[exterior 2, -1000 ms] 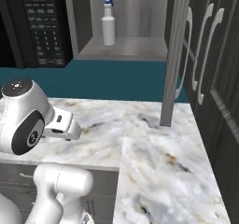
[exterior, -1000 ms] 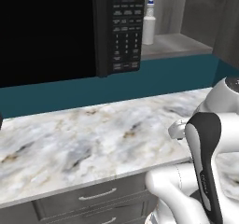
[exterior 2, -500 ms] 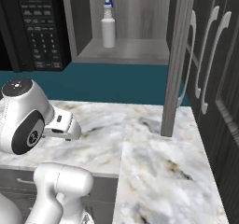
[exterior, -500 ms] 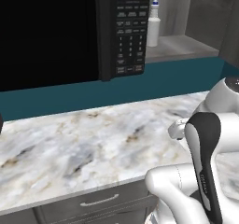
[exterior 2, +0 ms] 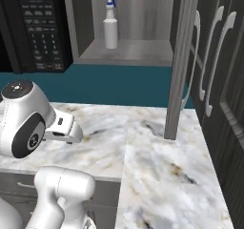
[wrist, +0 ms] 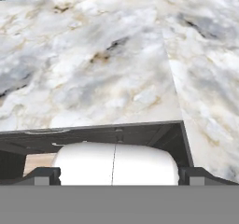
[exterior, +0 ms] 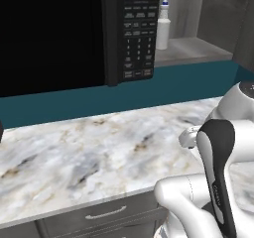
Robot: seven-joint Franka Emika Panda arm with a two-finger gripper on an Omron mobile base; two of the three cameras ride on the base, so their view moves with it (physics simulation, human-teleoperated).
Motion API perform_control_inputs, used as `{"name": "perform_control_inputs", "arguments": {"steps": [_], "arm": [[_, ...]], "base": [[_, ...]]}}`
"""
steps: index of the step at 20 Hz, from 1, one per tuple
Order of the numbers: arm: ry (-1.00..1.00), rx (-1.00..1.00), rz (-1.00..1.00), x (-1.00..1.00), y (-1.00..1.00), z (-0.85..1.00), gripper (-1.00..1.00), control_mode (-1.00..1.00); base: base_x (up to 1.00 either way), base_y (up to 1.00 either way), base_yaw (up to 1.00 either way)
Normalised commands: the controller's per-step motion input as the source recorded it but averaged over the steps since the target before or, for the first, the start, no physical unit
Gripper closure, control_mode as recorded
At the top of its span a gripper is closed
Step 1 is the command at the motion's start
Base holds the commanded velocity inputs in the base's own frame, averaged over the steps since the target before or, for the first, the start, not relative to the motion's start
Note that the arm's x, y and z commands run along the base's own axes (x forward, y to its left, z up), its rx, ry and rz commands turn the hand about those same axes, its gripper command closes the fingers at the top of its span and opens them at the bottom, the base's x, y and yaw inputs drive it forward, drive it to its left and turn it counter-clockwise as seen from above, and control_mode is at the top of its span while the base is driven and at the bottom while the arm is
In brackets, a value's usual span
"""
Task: Move the cutting board and knife to the sink. Then move spray from the cabinet to the counter.
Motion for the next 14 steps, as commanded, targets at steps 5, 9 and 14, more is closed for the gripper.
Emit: {"name": "perform_control_inputs", "arguments": {"steps": [5,9,14], "arm": [[0.0,0.0,0.0,0.0,0.0,0.0,-1.0,1.0],[0.0,0.0,0.0,0.0,0.0,0.0,-1.0,1.0],[0.0,0.0,0.0,-0.01,0.0,0.02,-1.0,-1.0]], "base": [[0.0,0.0,0.0],[0.0,0.0,0.0],[0.0,0.0,0.0]]}}
